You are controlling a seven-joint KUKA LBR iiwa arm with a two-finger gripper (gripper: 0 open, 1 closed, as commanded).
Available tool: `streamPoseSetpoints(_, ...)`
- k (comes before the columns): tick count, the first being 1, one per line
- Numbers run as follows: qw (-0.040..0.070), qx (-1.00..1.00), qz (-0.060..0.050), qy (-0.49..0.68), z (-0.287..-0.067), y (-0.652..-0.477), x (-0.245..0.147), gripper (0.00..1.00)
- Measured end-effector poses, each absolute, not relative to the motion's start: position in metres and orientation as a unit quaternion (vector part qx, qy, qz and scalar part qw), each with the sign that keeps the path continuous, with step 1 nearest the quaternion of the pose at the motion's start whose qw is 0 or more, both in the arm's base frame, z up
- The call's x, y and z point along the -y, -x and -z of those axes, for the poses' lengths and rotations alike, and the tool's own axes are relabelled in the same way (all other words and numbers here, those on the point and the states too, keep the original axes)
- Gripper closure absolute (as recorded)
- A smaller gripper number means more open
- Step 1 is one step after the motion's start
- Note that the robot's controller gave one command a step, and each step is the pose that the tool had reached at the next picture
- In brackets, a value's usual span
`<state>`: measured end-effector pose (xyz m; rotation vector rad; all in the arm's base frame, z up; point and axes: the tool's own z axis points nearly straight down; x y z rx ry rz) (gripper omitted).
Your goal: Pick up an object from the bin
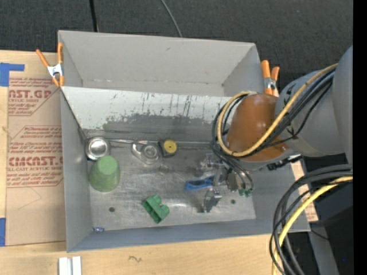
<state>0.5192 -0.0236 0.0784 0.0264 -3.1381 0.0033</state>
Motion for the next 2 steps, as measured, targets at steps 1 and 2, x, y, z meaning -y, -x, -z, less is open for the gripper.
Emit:
streamPoseSetpoints(1,-0.004,1.000,0.000,-0.010,-0.084,-0.522,0.020,1.00)
streamPoseSetpoints(2,-0.005,0.997,-0.001,-0.072,-0.276,-0.497,0.040,1.00)
